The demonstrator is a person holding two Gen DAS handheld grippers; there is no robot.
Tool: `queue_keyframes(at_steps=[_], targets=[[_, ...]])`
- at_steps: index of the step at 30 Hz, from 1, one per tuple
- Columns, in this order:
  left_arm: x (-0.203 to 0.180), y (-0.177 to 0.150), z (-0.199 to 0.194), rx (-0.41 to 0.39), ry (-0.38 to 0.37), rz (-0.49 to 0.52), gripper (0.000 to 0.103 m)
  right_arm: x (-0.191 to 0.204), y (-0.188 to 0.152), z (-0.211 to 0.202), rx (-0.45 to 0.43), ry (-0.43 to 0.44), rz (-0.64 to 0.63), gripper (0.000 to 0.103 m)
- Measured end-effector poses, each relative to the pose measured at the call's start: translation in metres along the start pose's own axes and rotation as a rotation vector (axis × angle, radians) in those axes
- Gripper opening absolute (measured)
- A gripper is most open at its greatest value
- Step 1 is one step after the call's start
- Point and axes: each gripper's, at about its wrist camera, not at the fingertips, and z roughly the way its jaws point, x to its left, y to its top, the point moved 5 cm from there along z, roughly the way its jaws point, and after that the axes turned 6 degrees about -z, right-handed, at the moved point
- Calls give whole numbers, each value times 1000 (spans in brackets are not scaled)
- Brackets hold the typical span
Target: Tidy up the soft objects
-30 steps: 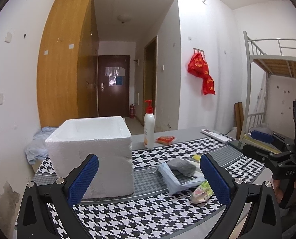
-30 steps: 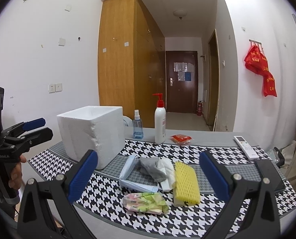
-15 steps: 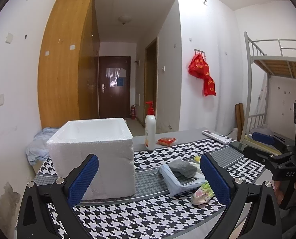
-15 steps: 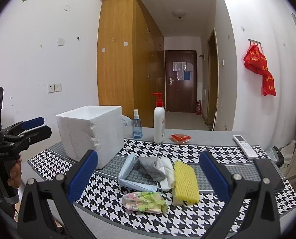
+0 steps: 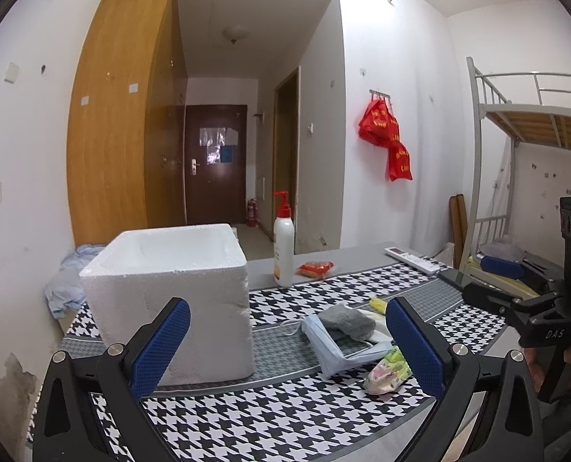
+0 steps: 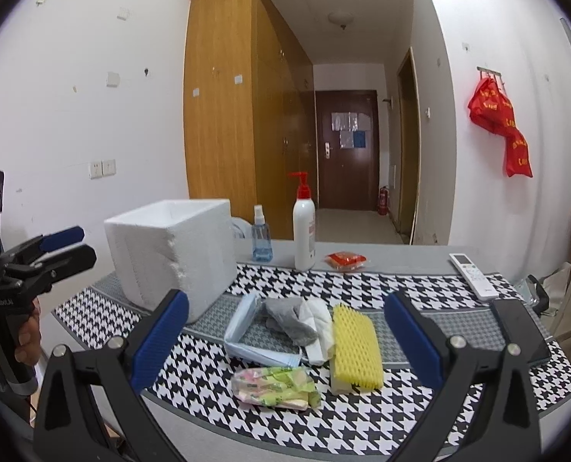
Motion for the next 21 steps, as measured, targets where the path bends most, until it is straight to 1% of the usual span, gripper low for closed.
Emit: queue_keyframes(at_steps=[6,10,21], targets=[[-6,-5,13,41,-7,11,102,-5,-6,8,29,-7,6,103],[-7,-8,23,61,10,17,102,-8,-10,14,49,-12,5,103],[-16,-17,50,118,14,30,102,-22,-22,31,107,-28,31,103]])
